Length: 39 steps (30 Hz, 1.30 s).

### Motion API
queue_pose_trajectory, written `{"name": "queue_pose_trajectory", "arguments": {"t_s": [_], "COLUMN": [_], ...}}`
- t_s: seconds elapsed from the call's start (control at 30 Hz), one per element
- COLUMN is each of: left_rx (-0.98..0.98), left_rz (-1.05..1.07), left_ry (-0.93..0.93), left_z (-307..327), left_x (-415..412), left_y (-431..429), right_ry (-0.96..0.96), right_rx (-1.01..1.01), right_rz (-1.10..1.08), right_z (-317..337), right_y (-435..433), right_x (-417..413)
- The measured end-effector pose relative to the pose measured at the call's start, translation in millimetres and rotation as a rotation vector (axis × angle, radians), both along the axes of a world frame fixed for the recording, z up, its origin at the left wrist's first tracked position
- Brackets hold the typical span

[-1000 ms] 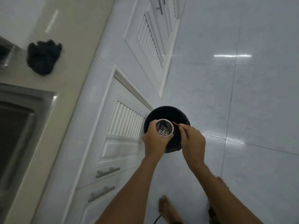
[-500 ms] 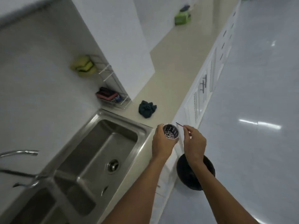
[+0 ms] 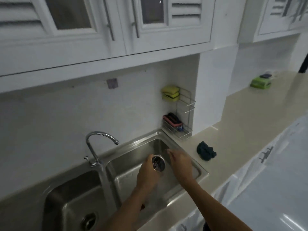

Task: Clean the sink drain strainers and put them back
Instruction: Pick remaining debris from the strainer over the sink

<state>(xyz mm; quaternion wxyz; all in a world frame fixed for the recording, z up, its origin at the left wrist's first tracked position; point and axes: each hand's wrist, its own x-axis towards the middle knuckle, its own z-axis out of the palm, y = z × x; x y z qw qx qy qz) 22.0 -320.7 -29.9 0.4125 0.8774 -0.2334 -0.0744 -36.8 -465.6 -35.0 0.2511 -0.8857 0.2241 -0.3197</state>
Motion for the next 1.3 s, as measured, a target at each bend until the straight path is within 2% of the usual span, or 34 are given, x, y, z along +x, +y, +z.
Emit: {"name": "queue_pose_trajectory", "arguments": {"t_s": [0.3,0.43,0.6,0.87,1.07,1.17,1.3], "left_rx": [-0.133,-0.13,-0.034,-0.054,0.109,0.205,0.298], "left_rz": [0.248,0.324,0.36,0.459,0.411,0.393,0.33], "left_ry": [0.091,0.131,0.185,0.262,0.275,0.262,0.256], "left_z": [-27,-54,-84,-136,-187,-207,-233], "left_x": [52,66,82,88,92,96,100], "left_y": [43,39,25,22,25,22,23], "right_ry": [0.148,0.19,0.307,0.417,0.463,0.549,0.636], "right_rx": [-0.215,-0.272,-0.272,-0.332,-0.413,-0.487,-0.442], "right_rz": [0.298,0.353,0.461,0.571,0.633,0.681,0.69], "right_z": [-8,-27,-60,-112,-149,-168,-186], "right_y": [0,-14,-36,-50,-45,-43,-39], "right_x": [91,120,148,184,192,191,182]}}
